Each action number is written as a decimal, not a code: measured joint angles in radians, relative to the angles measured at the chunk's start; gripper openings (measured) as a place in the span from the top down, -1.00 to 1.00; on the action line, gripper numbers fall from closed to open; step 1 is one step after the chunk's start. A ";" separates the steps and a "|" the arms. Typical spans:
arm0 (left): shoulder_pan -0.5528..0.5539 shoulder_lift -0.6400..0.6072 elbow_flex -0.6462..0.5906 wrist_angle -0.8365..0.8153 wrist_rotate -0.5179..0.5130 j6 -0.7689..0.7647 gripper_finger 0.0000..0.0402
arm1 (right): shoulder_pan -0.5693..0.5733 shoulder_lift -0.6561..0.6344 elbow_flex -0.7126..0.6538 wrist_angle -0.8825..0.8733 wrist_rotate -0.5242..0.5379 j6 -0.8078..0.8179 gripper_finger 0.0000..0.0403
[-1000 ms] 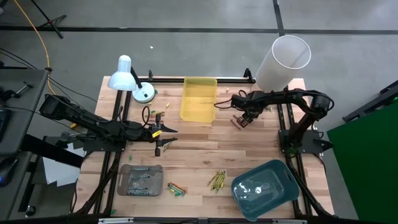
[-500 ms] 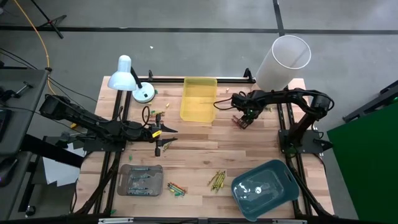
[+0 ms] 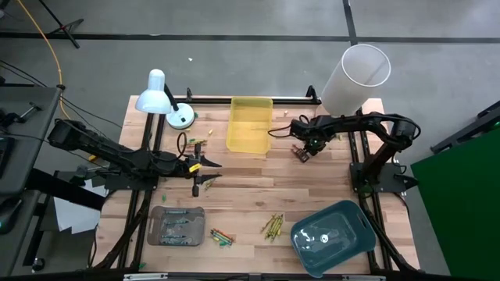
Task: Sort crayons
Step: Put the blue crayon into the black bin
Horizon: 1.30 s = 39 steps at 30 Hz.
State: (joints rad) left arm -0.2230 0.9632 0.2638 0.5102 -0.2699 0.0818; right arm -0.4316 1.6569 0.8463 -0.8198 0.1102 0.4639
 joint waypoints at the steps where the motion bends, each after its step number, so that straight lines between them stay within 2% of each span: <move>1: 0.000 -0.021 0.000 -0.022 0.000 0.000 0.34 | 0.011 0.000 0.000 -0.003 0.013 0.000 0.95; 6: 0.000 -0.140 0.000 -0.114 -0.001 -0.010 0.34 | 0.080 -0.039 -0.008 -0.027 0.059 0.008 0.99; 13: 0.000 -0.269 0.000 -0.168 -0.002 -0.047 0.34 | 0.224 -0.252 -0.008 -0.061 0.111 0.098 1.00; 16: 0.000 -0.282 0.000 -0.190 -0.004 -0.071 0.34 | 0.322 -0.359 -0.014 -0.012 0.185 0.170 1.00; 19: 0.000 -0.277 0.000 -0.193 -0.017 -0.080 0.34 | 0.423 -0.441 -0.058 0.159 0.277 0.219 1.00; 22: 0.000 -0.248 -0.001 -0.184 -0.052 -0.089 0.34 | 0.502 -0.473 -0.132 0.443 0.343 0.218 1.00; 26: 0.005 -0.181 -0.002 -0.091 -0.098 -0.071 0.33 | 0.554 -0.434 -0.240 0.898 0.396 0.107 1.00; 29: 0.030 -0.101 -0.017 0.053 -0.089 -0.051 0.28 | 0.560 -0.360 -0.290 1.214 0.397 0.003 1.00; 34: 0.112 0.072 -0.026 0.286 0.035 -0.045 0.12 | 0.554 -0.193 -0.293 1.583 0.375 -0.149 1.00; 39: 0.186 0.239 -0.026 0.537 0.192 -0.078 -0.05 | 0.549 -0.031 -0.211 1.738 0.313 -0.245 1.00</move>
State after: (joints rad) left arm -0.0371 1.2022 0.2375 1.0468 -0.0775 0.0036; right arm 0.1177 1.6263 0.6348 0.9184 0.4232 0.2185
